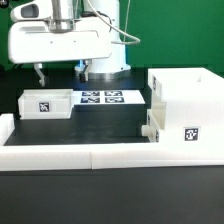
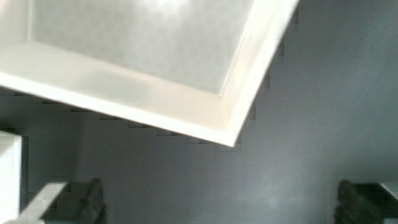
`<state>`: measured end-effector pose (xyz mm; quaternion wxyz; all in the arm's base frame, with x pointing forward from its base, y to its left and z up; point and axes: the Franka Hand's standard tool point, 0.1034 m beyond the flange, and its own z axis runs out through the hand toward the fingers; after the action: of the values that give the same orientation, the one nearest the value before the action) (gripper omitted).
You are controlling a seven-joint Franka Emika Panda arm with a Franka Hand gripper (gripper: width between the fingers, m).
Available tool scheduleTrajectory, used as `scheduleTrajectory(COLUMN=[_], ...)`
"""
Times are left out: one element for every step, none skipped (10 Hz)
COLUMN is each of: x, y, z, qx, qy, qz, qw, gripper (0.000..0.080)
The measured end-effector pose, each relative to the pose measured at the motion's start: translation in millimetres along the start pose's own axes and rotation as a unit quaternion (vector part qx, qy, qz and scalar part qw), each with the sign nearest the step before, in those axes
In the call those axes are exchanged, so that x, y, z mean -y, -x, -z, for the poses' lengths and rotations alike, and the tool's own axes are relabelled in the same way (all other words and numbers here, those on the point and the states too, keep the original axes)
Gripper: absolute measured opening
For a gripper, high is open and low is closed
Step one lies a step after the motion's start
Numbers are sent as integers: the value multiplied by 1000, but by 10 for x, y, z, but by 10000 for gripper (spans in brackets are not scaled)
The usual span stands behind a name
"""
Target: Assemble drawer
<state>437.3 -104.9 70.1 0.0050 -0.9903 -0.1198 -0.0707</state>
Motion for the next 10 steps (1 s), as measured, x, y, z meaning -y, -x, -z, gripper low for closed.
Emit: scheduleTrajectory(x=[2, 4, 35, 102, 178, 203, 205, 209, 185, 152], y=[0, 1, 15, 74, 120, 211, 306, 425, 540, 611], z=[-1, -2, -13, -42, -66, -113, -185, -289, -396, -467], qx=[0, -1, 3, 11, 19, 22, 16, 12, 8, 11], qy=[0, -2, -4, -6, -8, -8, -1, 5, 11, 12], qz=[-25, -63, -101, -110, -106, -107, -100, -92, -85, -86], qw=[1000, 998, 995, 994, 994, 994, 995, 996, 996, 996], gripper=[649, 649, 649, 649, 649, 649, 649, 649, 649, 649])
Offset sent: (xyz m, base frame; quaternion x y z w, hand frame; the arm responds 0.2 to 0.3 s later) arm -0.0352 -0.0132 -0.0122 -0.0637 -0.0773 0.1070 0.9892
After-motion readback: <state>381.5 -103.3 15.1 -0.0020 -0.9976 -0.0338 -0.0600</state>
